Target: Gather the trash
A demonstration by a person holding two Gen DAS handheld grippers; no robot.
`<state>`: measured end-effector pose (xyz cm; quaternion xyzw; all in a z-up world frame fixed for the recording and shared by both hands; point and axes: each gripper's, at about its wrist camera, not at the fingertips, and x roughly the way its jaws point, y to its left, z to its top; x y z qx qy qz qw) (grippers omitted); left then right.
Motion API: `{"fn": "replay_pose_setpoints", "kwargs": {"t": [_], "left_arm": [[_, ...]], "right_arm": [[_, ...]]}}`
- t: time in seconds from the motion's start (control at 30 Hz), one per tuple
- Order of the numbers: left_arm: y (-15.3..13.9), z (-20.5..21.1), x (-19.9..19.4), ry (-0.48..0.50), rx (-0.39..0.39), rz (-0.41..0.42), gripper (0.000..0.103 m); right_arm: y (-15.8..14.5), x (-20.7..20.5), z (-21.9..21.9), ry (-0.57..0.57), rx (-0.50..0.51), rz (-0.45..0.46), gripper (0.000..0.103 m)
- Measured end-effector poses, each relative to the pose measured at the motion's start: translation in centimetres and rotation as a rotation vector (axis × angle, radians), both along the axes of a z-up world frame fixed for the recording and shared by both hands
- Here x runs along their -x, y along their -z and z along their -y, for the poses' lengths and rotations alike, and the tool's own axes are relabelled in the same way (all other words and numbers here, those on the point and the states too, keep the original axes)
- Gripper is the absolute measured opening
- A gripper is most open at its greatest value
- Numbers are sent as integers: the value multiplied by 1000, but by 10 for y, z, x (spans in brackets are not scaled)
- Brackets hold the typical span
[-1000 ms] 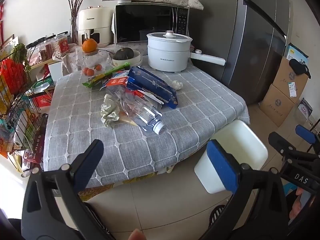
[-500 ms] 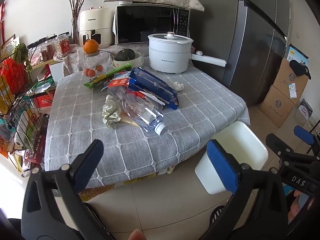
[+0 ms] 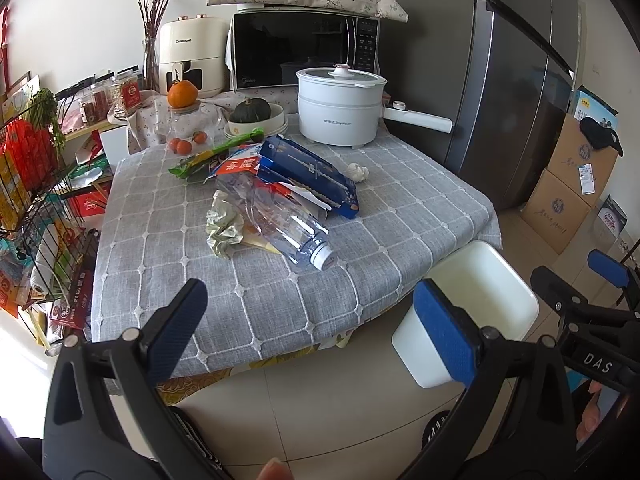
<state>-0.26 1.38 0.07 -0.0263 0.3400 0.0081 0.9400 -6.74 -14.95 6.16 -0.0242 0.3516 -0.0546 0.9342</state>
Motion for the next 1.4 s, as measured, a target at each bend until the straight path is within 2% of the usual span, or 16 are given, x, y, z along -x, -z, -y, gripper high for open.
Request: {"fn": "replay_pose_setpoints", "kwargs": {"t": [1.4], "left_arm": [[2, -7, 3, -9, -19, 5, 102]], "right_arm": [[2, 1, -3, 0, -7, -6, 103]]}}
